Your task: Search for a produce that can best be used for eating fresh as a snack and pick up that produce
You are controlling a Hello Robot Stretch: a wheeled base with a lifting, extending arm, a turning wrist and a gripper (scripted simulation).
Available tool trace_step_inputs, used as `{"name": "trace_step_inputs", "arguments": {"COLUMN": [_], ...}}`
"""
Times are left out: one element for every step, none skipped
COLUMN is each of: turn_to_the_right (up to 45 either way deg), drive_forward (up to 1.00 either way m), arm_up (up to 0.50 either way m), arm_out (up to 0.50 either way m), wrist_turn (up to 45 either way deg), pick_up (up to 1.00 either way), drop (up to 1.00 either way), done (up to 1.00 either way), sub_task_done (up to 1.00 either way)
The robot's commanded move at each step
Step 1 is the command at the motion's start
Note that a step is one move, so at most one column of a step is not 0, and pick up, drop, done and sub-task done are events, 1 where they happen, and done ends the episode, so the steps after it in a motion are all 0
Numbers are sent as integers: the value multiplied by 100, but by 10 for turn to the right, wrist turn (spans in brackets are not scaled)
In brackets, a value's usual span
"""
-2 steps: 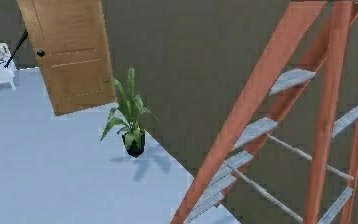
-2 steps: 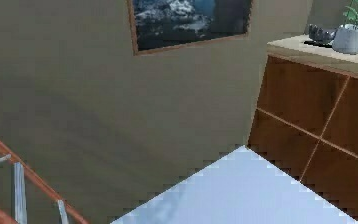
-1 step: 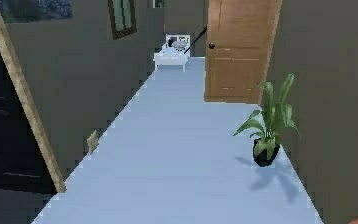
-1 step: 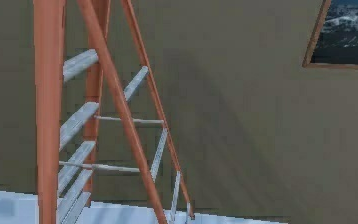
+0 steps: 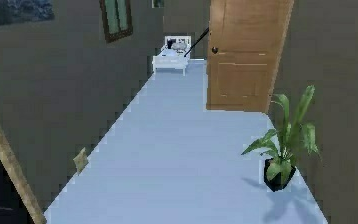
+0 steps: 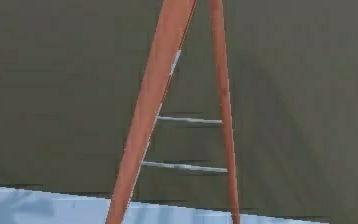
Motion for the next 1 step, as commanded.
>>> {"name": "trace_step_inputs", "arguments": {"turn_to_the_right": [-450], "drive_forward": [0], "arm_up": [0], "arm_out": [0], "wrist_turn": [0], "pick_up": [0], "drop": [0], "done": [0], "sub_task_done": [0]}}
